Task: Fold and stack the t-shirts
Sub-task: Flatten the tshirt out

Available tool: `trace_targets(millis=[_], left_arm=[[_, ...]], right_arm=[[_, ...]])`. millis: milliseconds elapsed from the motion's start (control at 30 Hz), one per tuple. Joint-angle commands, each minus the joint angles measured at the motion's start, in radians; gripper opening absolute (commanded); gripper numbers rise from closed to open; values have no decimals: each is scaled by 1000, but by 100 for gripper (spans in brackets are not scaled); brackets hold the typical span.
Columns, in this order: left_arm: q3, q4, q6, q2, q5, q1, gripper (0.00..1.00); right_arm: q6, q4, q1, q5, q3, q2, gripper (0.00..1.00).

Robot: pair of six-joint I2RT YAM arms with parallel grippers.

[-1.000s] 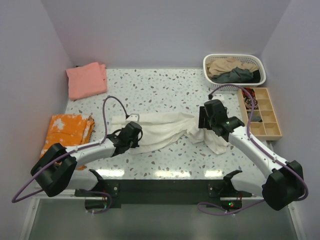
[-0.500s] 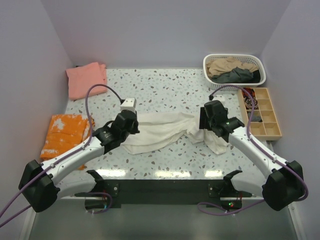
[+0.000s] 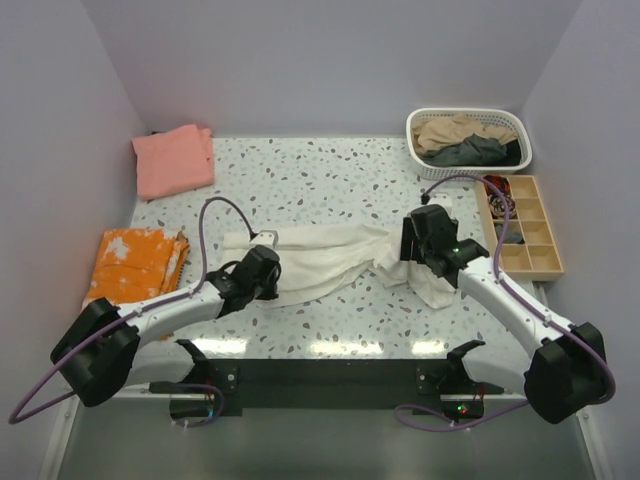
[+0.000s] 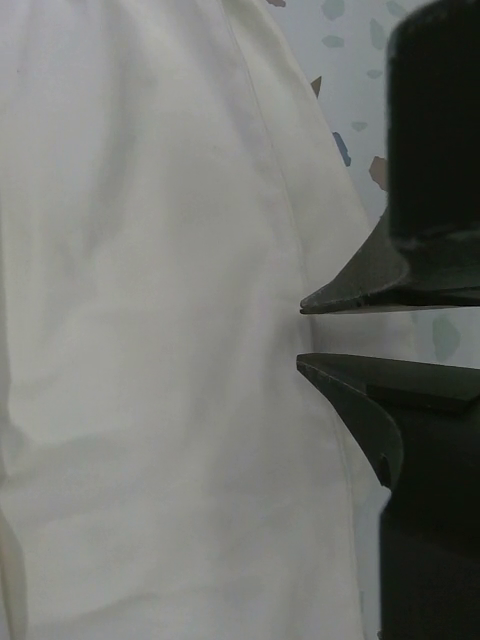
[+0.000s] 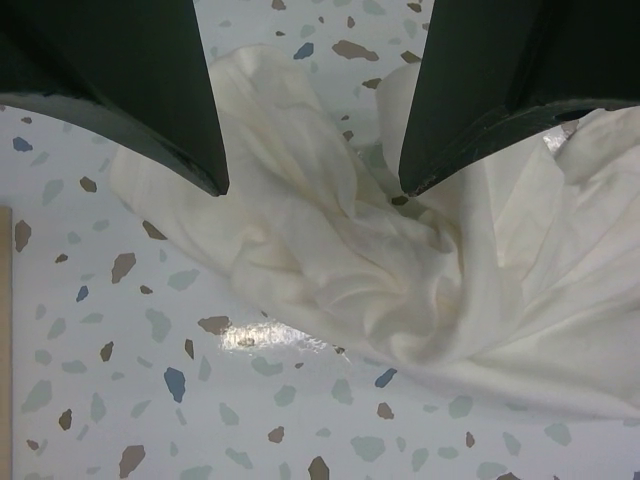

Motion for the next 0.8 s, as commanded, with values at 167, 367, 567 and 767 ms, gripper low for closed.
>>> trace_targets(millis=[167,367,567,767], left_arm=[[1,106,-21,36,-40,-5,40],[-4,118,-9,80,-15,-8,44],[-3,112,-22,112,0,-24,44],[-28,167,-30,160,-23,-24,31]], right_arm=[[-12,65,-15,-1,16,20,74],[-9,58,-19,0,7,16,74],[-10,52,-19,2,6,9,74],[-14,52,-22,2,1,11,74]])
